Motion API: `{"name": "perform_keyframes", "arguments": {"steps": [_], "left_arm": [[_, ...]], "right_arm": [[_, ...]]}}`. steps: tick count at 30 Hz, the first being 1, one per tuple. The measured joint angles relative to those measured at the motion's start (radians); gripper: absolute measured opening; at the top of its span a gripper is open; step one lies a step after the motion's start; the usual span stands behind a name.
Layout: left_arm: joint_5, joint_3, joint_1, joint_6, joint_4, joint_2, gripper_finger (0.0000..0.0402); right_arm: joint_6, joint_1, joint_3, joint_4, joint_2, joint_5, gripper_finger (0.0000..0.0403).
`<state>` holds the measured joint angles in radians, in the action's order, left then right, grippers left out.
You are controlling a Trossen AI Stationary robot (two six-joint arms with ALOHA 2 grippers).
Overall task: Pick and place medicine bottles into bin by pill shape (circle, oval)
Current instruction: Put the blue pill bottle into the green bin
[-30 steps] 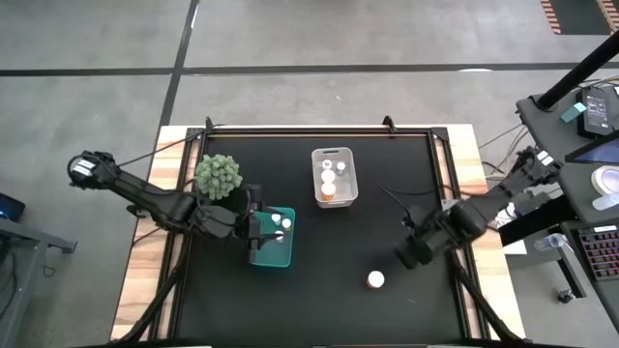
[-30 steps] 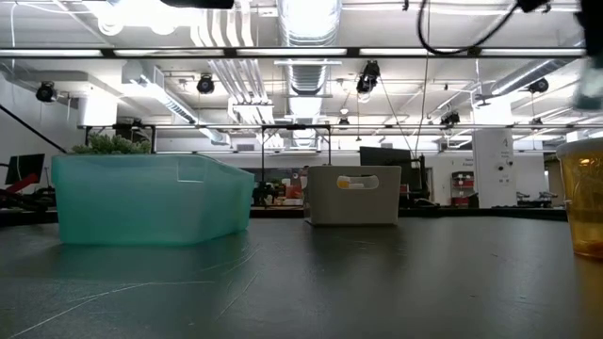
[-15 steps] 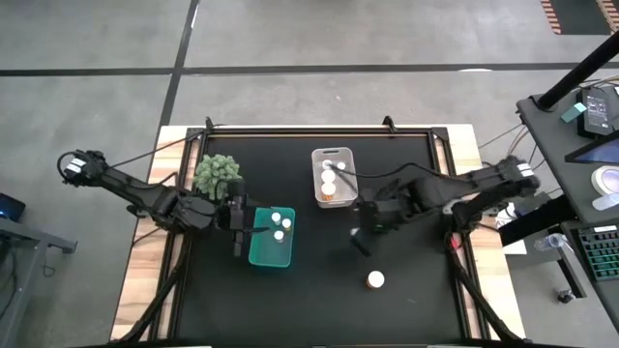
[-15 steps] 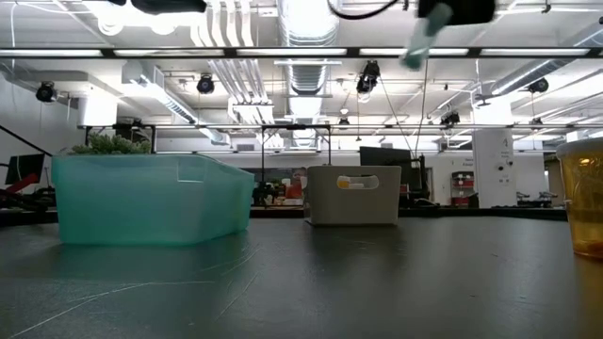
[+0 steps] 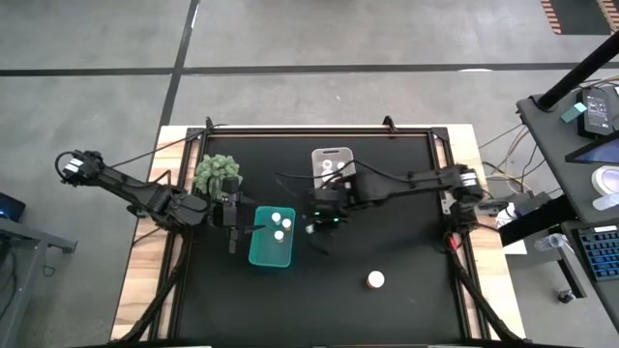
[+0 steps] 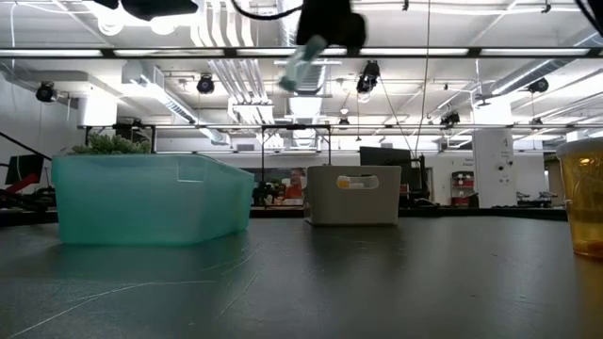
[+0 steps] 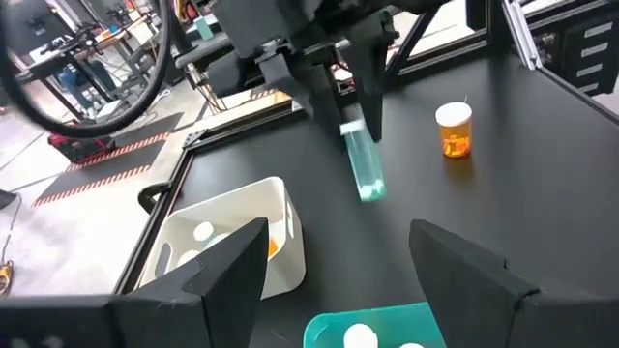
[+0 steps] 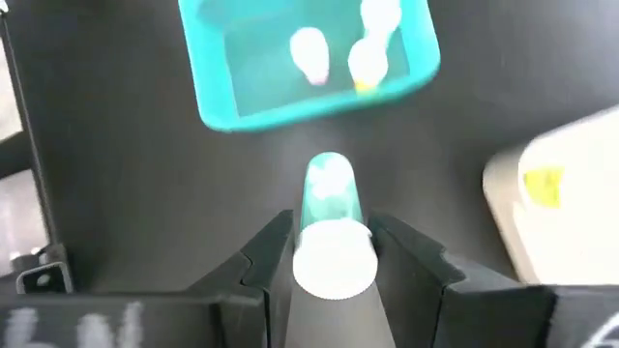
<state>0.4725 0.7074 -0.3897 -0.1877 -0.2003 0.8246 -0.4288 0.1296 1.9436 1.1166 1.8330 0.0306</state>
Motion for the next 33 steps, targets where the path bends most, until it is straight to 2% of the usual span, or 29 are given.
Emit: {"name": "perform_keyframes", "arguments": {"steps": [7,17,24,28,33], "left_arm": [[0.0,-0.01,-0.001,0.025,-0.021,-0.003,0.0235],[0.001,-0.019,-0.005,0.057,-0.027,-0.007,0.0235],[-0.002,-0.033,-0.005,0.075,-0.044,-0.008,0.0235],[-0.009,-0.047,-0.007,0.076,-0.027,-0.009,0.0235],[-0.009,-0.05,-0.007,0.076,-0.019,-0.013,0.0235]], "right_arm": [[0.164,-0.003,0.195,-0.069,0.177,0.008,0.0115],[0.304,-0.006,0.408,-0.101,0.404,0.127,0.0115],[0.319,-0.011,0.413,-0.101,0.459,0.141,0.0115],[0.326,-0.012,0.413,-0.092,0.476,0.236,0.0116],[0.336,-0.01,0.41,-0.093,0.486,0.239,0.0116]]}}
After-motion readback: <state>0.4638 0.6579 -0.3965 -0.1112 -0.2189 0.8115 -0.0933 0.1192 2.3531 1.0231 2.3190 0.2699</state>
